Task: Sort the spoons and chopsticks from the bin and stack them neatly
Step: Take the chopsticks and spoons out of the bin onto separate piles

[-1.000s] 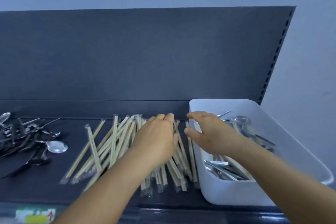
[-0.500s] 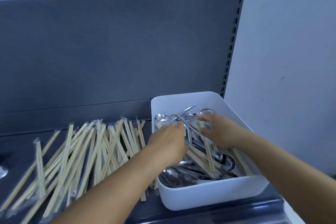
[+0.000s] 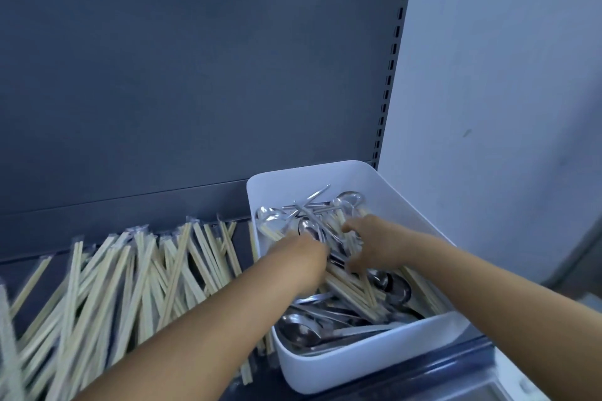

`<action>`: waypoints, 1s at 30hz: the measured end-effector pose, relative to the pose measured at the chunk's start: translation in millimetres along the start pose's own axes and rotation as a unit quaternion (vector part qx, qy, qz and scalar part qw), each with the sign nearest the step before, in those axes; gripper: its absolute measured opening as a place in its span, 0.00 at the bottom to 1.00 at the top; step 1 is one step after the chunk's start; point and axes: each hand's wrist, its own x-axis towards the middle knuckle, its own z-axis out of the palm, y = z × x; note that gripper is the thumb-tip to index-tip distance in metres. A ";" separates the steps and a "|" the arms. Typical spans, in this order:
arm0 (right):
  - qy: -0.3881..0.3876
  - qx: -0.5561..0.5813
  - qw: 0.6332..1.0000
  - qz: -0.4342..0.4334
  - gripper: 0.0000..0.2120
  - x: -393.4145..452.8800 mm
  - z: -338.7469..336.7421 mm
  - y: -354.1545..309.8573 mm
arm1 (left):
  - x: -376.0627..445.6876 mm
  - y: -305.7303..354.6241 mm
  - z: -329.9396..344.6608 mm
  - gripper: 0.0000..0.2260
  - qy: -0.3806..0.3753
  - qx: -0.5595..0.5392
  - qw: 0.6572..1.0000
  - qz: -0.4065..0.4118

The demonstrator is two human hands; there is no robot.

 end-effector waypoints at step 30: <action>-0.043 -0.048 0.995 -0.079 0.22 60.4 2.7 -10.6 | 34.9 -13.0 0.2 0.25 -0.003 -0.145 0.976 -0.160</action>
